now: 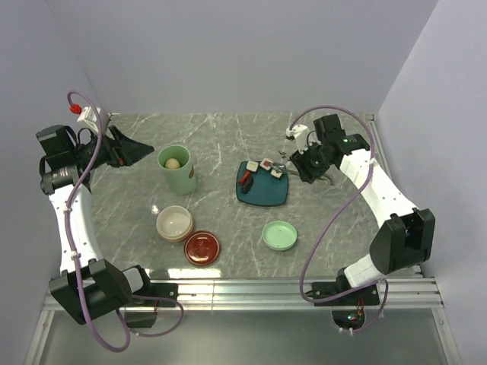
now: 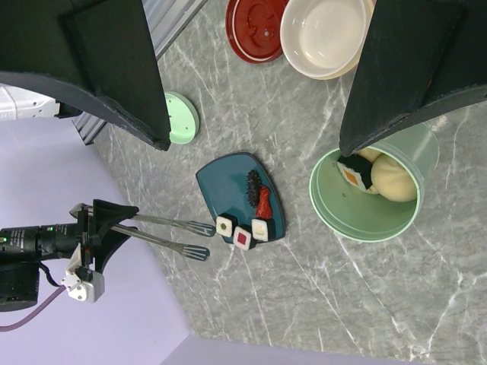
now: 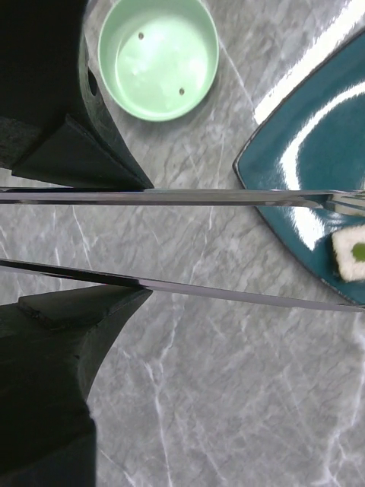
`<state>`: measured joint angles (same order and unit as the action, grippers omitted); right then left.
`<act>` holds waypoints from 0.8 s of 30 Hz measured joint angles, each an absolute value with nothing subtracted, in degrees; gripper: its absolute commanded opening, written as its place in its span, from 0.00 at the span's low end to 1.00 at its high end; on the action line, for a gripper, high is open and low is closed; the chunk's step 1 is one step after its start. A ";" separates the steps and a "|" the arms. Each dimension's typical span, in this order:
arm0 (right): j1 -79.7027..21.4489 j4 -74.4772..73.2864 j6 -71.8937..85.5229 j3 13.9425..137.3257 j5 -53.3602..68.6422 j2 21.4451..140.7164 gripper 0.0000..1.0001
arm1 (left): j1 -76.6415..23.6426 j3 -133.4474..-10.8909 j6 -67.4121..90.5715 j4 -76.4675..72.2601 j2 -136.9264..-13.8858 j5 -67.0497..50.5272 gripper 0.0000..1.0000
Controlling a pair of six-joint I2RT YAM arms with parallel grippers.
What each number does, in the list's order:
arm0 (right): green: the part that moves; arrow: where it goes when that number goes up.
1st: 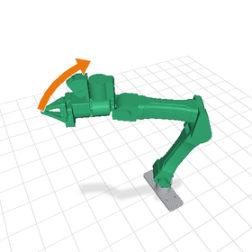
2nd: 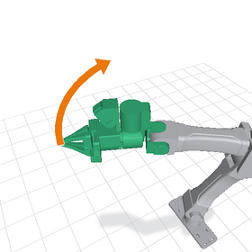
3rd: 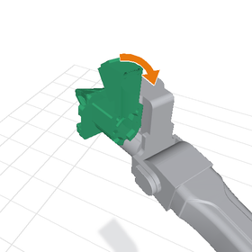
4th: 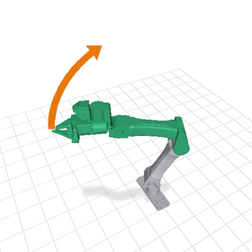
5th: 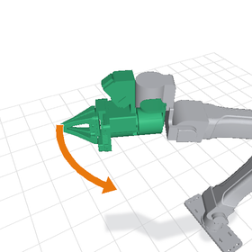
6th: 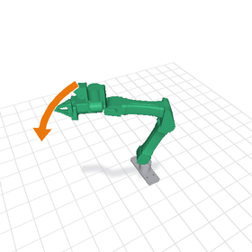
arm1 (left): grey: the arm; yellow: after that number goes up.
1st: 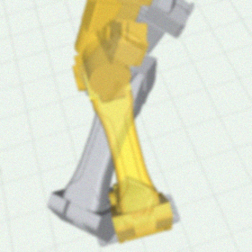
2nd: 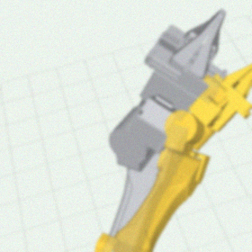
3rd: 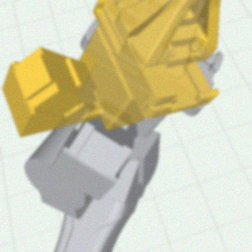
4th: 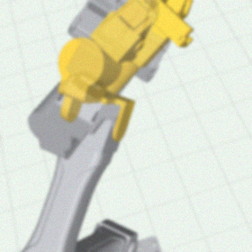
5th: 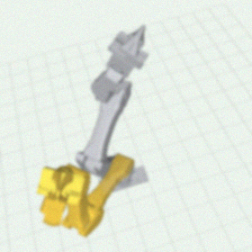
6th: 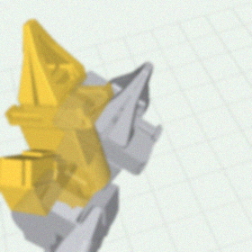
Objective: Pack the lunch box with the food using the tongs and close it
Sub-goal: Pick up the food using the clamp
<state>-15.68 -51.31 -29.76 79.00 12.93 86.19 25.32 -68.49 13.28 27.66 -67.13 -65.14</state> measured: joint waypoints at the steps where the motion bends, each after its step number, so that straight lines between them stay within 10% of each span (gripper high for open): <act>1: -15.42 -51.16 -30.06 78.83 12.91 86.30 0.56 | 25.32 -68.49 13.26 27.66 -67.13 -65.14 0.99; 24: -14.74 -51.03 -32.71 78.19 12.69 92.99 0.58 | 25.32 -68.49 13.15 27.68 -67.13 -65.12 0.99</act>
<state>-14.74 -51.03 -32.71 78.19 12.69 92.99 25.32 -68.49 13.15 27.68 -67.13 -65.12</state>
